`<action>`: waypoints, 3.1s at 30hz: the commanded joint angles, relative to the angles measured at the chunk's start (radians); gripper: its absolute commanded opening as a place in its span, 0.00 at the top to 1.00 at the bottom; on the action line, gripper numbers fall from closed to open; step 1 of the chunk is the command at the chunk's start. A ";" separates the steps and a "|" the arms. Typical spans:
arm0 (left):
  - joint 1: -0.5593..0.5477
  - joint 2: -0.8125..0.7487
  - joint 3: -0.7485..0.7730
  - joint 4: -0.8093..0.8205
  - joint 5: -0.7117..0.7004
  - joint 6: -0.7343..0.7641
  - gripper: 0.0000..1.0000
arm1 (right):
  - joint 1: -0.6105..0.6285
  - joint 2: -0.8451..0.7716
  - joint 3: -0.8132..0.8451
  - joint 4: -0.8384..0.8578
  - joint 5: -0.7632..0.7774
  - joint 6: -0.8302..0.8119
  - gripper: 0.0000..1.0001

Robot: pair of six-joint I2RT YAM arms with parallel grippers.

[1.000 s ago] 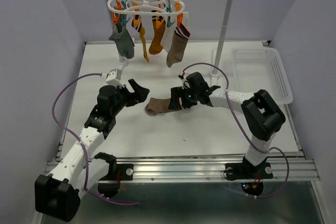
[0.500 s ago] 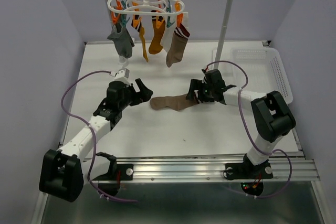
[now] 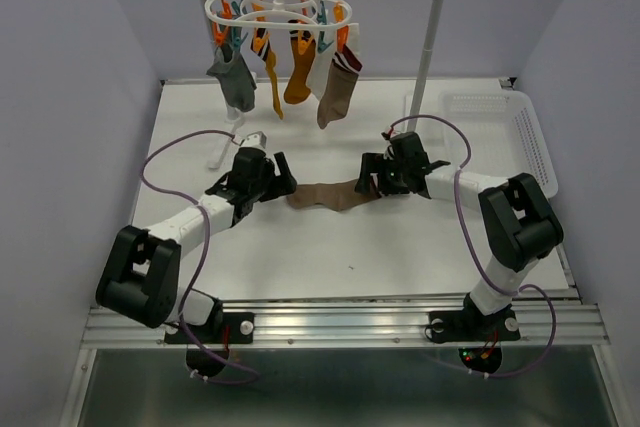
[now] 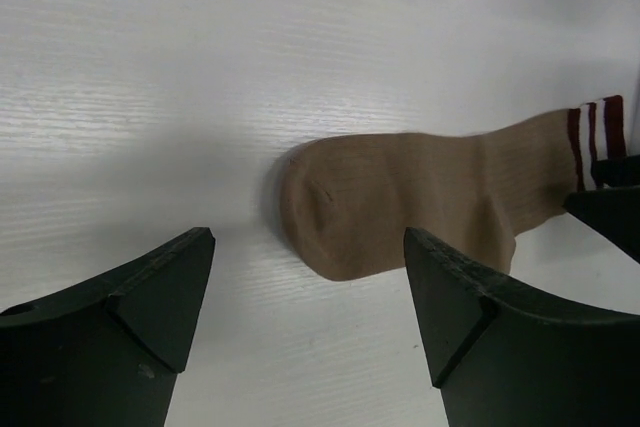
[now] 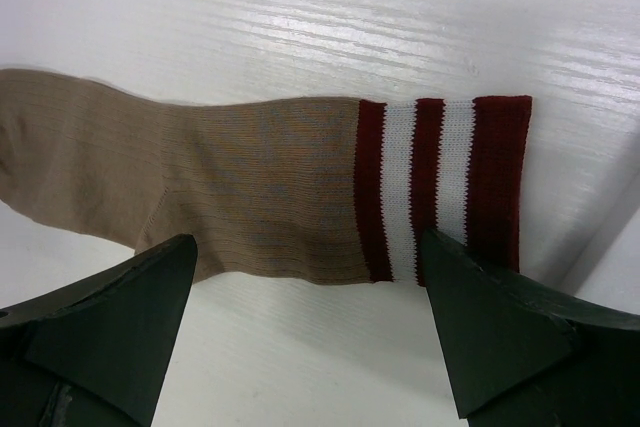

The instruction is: Clip the socks to the hanger

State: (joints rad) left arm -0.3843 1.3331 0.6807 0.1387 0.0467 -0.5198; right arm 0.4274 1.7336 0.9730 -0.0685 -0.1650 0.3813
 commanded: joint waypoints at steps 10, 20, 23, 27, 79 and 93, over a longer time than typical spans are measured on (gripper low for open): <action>-0.087 0.239 0.165 -0.065 -0.133 0.038 0.41 | 0.007 -0.031 0.016 -0.034 -0.014 -0.041 0.00; -0.087 0.264 0.117 -0.054 -0.183 0.026 0.84 | 0.007 -0.049 0.000 -0.034 -0.042 -0.062 0.00; -0.087 0.238 0.091 -0.070 -0.244 0.006 0.99 | 0.007 -0.055 -0.010 -0.025 -0.074 -0.085 0.00; -0.082 0.203 0.065 -0.106 -0.321 -0.014 1.00 | 0.007 -0.058 -0.010 -0.024 -0.122 -0.105 0.00; -0.008 0.246 0.164 -0.317 -0.426 0.024 0.86 | 0.163 -0.023 0.055 -0.004 -0.096 -0.211 0.00; -0.010 0.028 0.247 -0.335 -0.393 0.076 0.01 | 0.172 -0.304 0.208 -0.047 -0.064 -0.403 0.00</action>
State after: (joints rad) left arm -0.3912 1.4830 0.8646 -0.1806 -0.3149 -0.4454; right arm 0.5964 1.5822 1.0840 -0.1410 -0.2588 0.0788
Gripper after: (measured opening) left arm 0.955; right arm 0.997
